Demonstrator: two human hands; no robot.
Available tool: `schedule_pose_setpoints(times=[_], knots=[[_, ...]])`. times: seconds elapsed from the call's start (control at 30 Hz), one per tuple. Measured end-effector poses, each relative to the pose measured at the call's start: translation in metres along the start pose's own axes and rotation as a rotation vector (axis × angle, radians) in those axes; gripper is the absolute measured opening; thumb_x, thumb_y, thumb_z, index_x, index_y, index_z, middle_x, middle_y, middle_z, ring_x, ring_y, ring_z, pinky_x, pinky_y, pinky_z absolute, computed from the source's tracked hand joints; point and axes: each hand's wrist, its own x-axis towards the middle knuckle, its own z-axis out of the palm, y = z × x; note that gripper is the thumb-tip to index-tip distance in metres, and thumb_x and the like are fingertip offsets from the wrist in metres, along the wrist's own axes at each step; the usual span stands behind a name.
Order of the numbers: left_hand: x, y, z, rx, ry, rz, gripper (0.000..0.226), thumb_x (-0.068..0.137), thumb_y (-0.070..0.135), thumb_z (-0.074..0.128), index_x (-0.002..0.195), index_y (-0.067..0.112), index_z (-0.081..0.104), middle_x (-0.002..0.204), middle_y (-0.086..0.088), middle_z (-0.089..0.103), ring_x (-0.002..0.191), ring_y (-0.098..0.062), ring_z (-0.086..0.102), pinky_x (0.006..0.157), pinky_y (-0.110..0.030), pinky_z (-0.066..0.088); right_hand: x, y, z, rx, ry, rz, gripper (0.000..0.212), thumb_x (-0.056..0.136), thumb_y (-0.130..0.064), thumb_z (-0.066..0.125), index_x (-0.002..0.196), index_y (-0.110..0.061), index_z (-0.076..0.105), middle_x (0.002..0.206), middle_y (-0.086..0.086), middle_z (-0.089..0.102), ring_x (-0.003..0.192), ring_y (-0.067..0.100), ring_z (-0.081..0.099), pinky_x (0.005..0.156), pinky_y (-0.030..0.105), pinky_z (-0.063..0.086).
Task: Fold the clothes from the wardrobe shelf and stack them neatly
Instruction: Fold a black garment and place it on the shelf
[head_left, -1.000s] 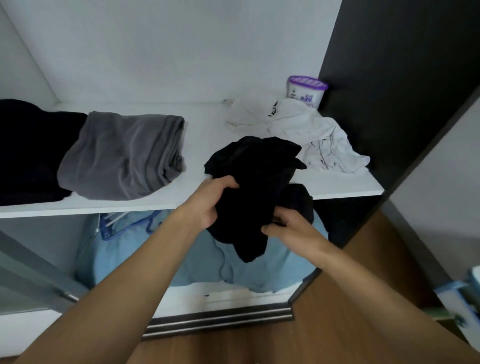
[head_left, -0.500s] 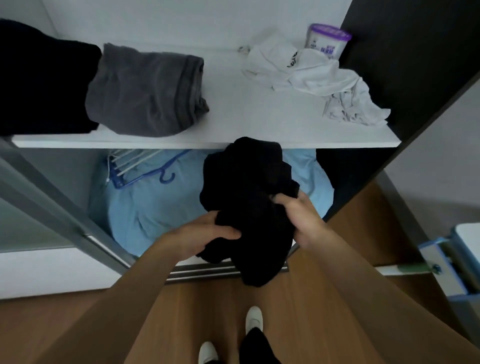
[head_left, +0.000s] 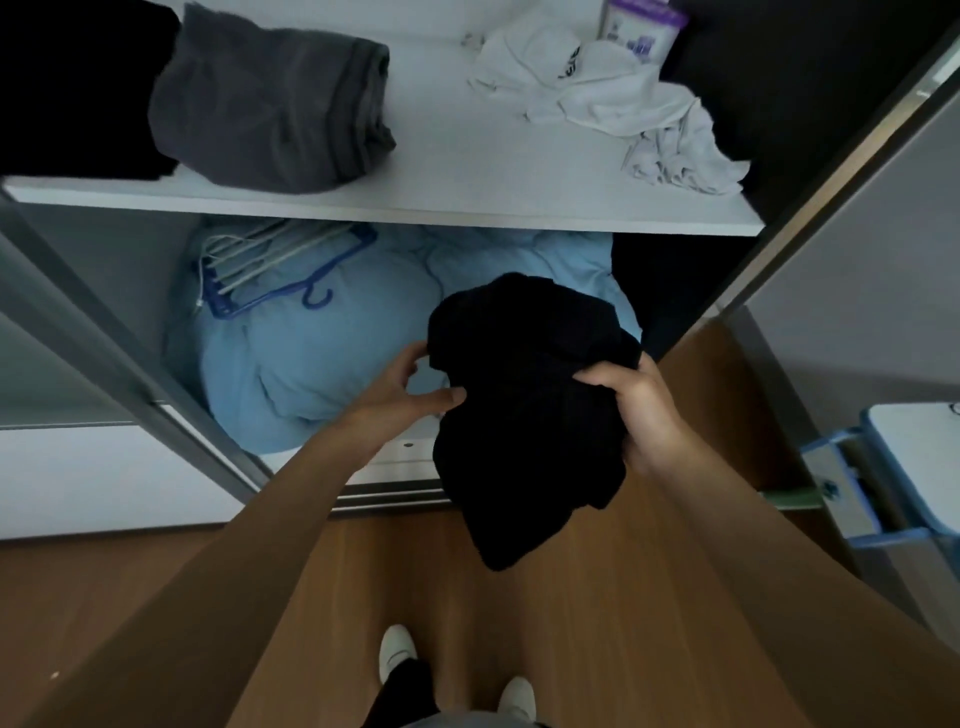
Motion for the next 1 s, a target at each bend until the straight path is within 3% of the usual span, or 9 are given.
schedule_pose_setpoints(times=[0.17, 0.3, 0.47, 0.57, 0.63, 0.73, 0.8, 0.9, 1.0], knots=[[-0.017, 0.018, 0.039, 0.115, -0.189, -0.001, 0.036, 0.090, 0.026, 0.071, 0.124, 0.019, 0.063, 0.120, 0.000, 0.070, 0.115, -0.013, 0.063, 0.107, -0.032, 0.043, -0.022, 0.002, -0.046, 0.155, 0.016, -0.036, 0.032, 0.074, -0.013, 0.067, 0.098, -0.032, 0.077, 0.105, 0.003, 0.077, 0.098, 0.022, 0.074, 0.068, 0.027, 0.059], [-0.029, 0.031, 0.074, 0.020, -0.068, -0.089, 0.036, 0.094, 0.036, 0.064, 0.093, 0.000, 0.069, 0.086, -0.011, 0.068, 0.081, -0.025, 0.063, 0.079, -0.036, 0.043, -0.034, 0.014, -0.085, 0.237, 0.083, -0.067, 0.032, 0.076, -0.015, 0.069, 0.104, -0.030, 0.076, 0.109, 0.004, 0.076, 0.099, 0.022, 0.073, 0.069, 0.028, 0.060], [-0.050, 0.049, 0.096, -0.174, 0.069, -0.103, 0.025, 0.097, 0.026, 0.061, 0.087, 0.011, 0.078, 0.093, -0.011, 0.077, 0.083, -0.019, 0.074, 0.069, -0.023, 0.057, -0.026, 0.047, -0.112, -0.030, 0.133, -0.019, 0.023, 0.079, -0.020, 0.071, 0.095, -0.036, 0.075, 0.087, -0.006, 0.077, 0.084, 0.014, 0.074, 0.060, 0.019, 0.056], [-0.058, 0.065, 0.111, -0.212, 0.112, -0.069, 0.025, 0.098, 0.022, 0.058, 0.085, 0.011, 0.076, 0.087, -0.007, 0.077, 0.080, -0.017, 0.074, 0.069, -0.025, 0.058, -0.018, 0.063, -0.110, -0.369, 0.003, 0.074, 0.048, 0.087, -0.030, 0.070, 0.132, -0.025, 0.055, 0.113, -0.007, 0.067, 0.100, 0.010, 0.066, 0.085, 0.028, 0.053], [-0.064, 0.078, 0.118, -0.206, 0.135, -0.041, 0.023, 0.100, 0.022, 0.055, 0.087, 0.010, 0.071, 0.083, -0.005, 0.076, 0.078, -0.016, 0.073, 0.070, -0.025, 0.058, -0.024, 0.065, -0.106, -0.544, 0.029, 0.035, 0.050, 0.091, -0.029, 0.066, 0.137, -0.021, 0.049, 0.129, -0.004, 0.057, 0.116, 0.014, 0.056, 0.101, 0.035, 0.047], [-0.069, 0.092, 0.123, -0.213, 0.158, -0.003, 0.022, 0.102, 0.022, 0.052, 0.091, 0.009, 0.066, 0.086, -0.006, 0.073, 0.080, -0.017, 0.071, 0.072, -0.027, 0.055, -0.044, 0.056, -0.099, -0.497, 0.086, -0.146, 0.015, 0.093, -0.019, 0.063, 0.107, -0.023, 0.064, 0.107, -0.008, 0.066, 0.101, 0.010, 0.064, 0.087, 0.022, 0.050], [-0.072, 0.098, 0.127, -0.222, 0.179, 0.018, 0.021, 0.103, 0.021, 0.049, 0.094, 0.008, 0.063, 0.089, -0.009, 0.068, 0.082, -0.019, 0.067, 0.074, -0.029, 0.052, -0.063, 0.052, -0.088, -0.486, -0.063, -0.219, 0.014, 0.093, -0.013, 0.061, 0.088, -0.025, 0.067, 0.087, -0.008, 0.071, 0.083, 0.008, 0.068, 0.075, 0.018, 0.049], [-0.076, 0.101, 0.135, -0.242, 0.172, 0.030, 0.022, 0.104, 0.016, 0.046, 0.091, 0.008, 0.062, 0.079, -0.004, 0.069, 0.075, -0.015, 0.068, 0.065, -0.026, 0.053, -0.084, 0.057, -0.064, -0.573, -0.250, -0.212, 0.014, 0.089, -0.029, 0.066, 0.103, -0.024, 0.066, 0.097, -0.012, 0.071, 0.092, 0.005, 0.066, 0.085, 0.025, 0.052], [-0.084, 0.103, 0.136, -0.291, 0.132, 0.051, 0.021, 0.104, 0.015, 0.045, 0.096, 0.005, 0.062, 0.079, -0.004, 0.070, 0.074, -0.015, 0.070, 0.061, -0.025, 0.055, -0.093, 0.057, -0.040, -0.587, -0.167, -0.180, 0.039, 0.083, -0.050, 0.069, 0.114, -0.029, 0.058, 0.101, -0.018, 0.065, 0.094, 0.001, 0.062, 0.088, 0.032, 0.054]])
